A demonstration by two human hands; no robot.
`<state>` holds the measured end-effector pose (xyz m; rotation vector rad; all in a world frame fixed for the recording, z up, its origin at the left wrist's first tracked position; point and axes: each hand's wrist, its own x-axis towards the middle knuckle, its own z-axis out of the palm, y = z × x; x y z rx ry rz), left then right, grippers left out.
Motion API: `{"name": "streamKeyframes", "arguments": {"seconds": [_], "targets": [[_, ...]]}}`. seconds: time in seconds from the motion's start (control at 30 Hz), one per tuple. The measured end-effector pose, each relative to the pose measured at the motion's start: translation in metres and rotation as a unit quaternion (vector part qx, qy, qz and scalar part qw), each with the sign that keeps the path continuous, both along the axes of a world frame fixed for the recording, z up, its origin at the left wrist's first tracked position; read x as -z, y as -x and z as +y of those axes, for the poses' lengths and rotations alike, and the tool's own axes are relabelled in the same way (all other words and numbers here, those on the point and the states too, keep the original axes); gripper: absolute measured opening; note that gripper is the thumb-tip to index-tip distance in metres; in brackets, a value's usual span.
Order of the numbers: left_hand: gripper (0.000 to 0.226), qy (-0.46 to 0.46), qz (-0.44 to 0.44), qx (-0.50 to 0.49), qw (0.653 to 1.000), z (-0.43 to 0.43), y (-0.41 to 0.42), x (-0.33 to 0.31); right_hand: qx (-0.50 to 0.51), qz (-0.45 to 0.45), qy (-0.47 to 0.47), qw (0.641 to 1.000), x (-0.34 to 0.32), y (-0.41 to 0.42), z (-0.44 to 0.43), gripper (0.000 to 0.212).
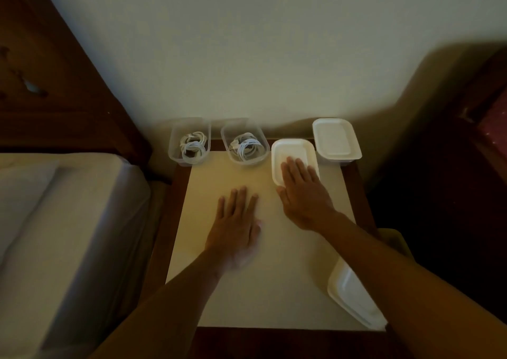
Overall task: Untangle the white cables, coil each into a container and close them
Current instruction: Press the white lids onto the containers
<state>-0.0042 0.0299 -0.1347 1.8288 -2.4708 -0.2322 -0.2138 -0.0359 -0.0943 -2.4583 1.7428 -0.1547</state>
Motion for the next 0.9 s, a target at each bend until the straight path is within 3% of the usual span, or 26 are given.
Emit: {"name": "streamKeyframes", "arguments": {"seconds": [0.3, 0.53, 0.63, 0.73, 0.83, 0.9], "targets": [[0.069, 0.006, -0.015, 0.001, 1.0, 0.001, 0.0, 0.0, 0.007, 0.01, 0.019, 1.0, 0.0, 0.001, -0.074, 0.063], [0.07, 0.007, -0.014, 0.0, 1.0, 0.002, 0.001, -0.001, 0.002, 0.015, 0.023, 1.0, -0.002, 0.003, -0.081, 0.064], [0.07, 0.006, -0.006, -0.002, 1.0, 0.002, 0.001, -0.001, -0.019, 0.011, 0.074, 0.997, -0.012, -0.005, -0.079, 0.065], [0.07, 0.012, 0.002, -0.003, 1.0, 0.001, 0.001, 0.001, -0.091, 0.055, 0.147, 0.984, -0.024, -0.023, -0.077, 0.051], [0.069, 0.019, 0.027, -0.007, 0.999, -0.001, 0.0, 0.003, -0.108, 0.109, 0.149, 0.977, -0.028, -0.041, -0.071, 0.037], [0.069, 0.023, 0.09, -0.023, 0.995, 0.001, -0.002, 0.001, -0.109, 0.113, 0.136, 0.978, -0.026, -0.05, -0.063, 0.033]]}}
